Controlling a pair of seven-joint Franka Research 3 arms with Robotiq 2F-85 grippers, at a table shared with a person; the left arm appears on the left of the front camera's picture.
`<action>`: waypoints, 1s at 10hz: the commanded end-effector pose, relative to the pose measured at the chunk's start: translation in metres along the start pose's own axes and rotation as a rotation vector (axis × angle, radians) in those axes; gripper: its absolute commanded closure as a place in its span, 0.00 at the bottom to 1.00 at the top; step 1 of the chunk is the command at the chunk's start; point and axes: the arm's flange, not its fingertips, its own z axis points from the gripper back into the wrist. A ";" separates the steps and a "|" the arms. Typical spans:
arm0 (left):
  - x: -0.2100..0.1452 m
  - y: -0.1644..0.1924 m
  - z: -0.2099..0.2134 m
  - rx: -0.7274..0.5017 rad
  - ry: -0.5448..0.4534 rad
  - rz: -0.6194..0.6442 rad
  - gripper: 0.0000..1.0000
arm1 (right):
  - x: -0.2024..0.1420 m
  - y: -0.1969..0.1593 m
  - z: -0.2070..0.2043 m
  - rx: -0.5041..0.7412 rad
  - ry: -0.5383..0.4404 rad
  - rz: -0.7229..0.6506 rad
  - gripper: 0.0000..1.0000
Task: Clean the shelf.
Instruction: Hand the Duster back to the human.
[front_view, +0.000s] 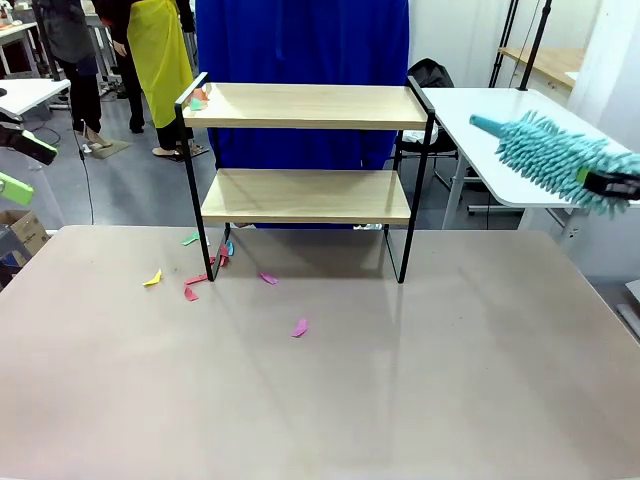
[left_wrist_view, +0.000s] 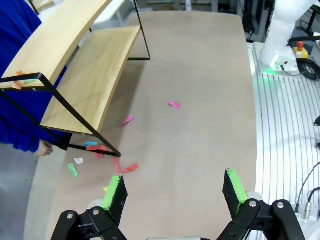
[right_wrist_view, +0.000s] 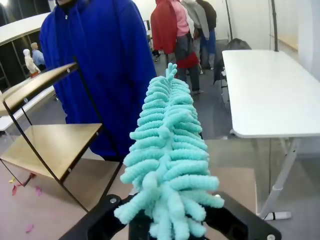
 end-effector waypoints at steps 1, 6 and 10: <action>0.001 0.001 0.000 -0.003 -0.024 -0.021 0.00 | -0.038 0.012 0.019 0.034 -0.083 0.044 0.83; 0.001 0.001 0.000 -0.003 -0.024 -0.021 0.00 | -0.009 -0.002 -0.007 0.016 -0.006 0.006 0.83; 0.001 0.001 0.000 -0.003 -0.024 -0.021 0.00 | -0.009 -0.002 -0.007 0.016 -0.006 0.006 0.83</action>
